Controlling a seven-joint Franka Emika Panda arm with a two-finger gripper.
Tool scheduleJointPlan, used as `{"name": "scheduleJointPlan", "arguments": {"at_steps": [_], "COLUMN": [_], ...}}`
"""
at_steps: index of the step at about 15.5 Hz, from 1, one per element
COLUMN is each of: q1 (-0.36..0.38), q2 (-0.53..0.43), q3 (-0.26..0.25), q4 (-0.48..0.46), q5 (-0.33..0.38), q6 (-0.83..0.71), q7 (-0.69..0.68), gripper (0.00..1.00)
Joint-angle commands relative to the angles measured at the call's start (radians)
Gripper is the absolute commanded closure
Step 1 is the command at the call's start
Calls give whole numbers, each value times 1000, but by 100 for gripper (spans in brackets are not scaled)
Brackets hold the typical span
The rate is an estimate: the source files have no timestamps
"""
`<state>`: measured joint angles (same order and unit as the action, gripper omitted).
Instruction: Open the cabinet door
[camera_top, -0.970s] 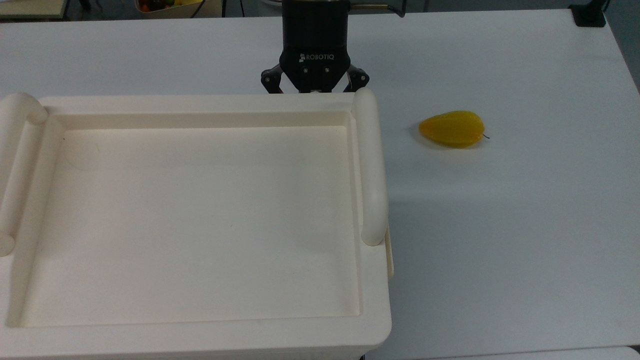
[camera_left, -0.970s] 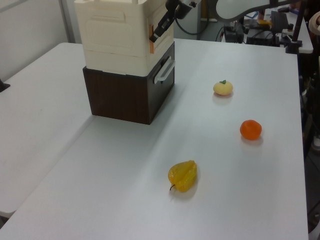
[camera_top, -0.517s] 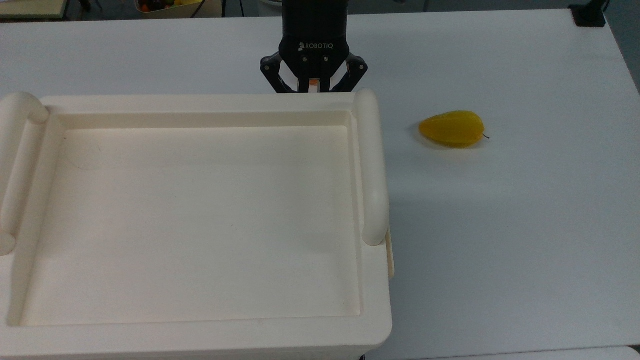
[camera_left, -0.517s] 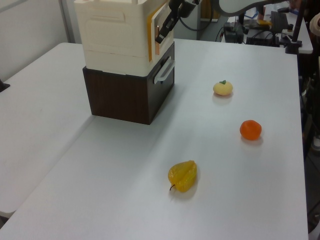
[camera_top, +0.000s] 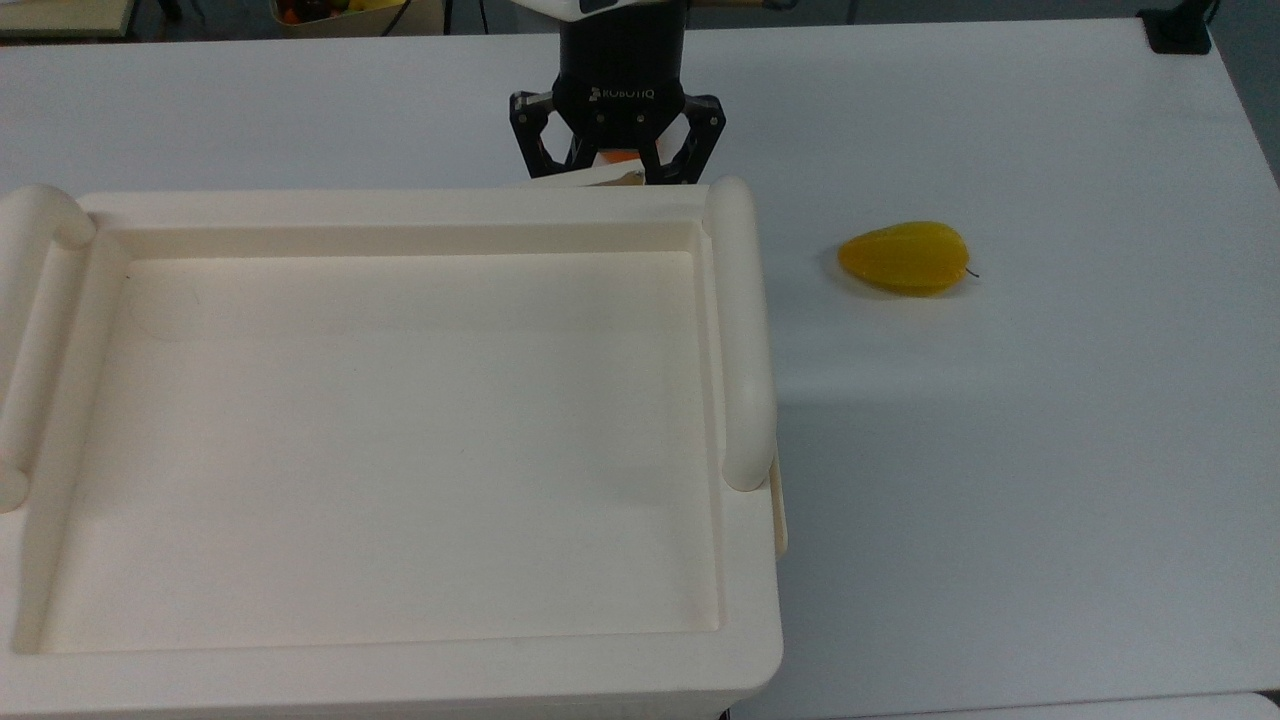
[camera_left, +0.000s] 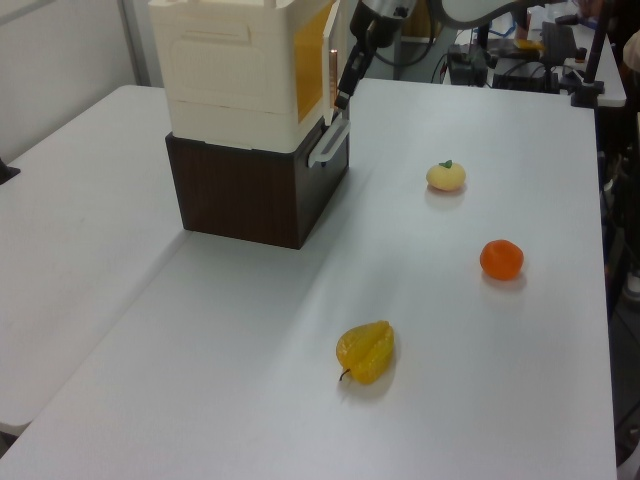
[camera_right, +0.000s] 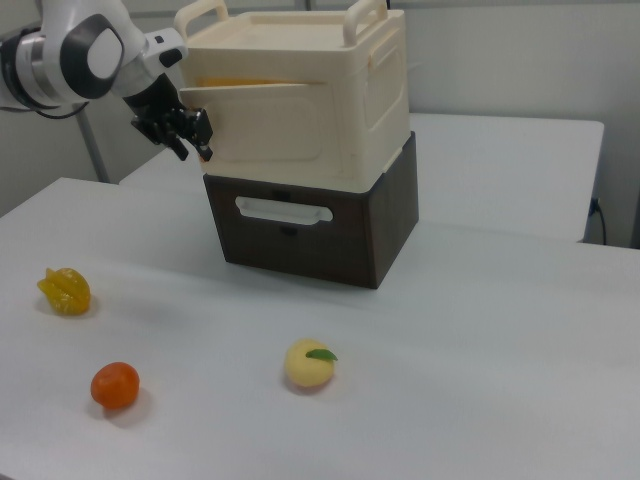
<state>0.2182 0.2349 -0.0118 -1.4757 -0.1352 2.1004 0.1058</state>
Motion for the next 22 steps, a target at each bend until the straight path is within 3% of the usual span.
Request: {"name": "scheduleJointPlan", "arguments": {"at_steps": [1, 5, 9, 17, 22], "q1": [10, 6, 9, 13, 15], "q2": [-68, -109, -117, -56, -46], "q3": [0, -2, 0, 19, 21], "q4": [0, 43, 109, 114, 86], "q5": [29, 31, 28, 31, 32], "q6": [-109, -203, -189, 88, 119], "q7": [9, 8, 11, 22, 25], "gripper": [12, 0, 0, 0, 0]}}
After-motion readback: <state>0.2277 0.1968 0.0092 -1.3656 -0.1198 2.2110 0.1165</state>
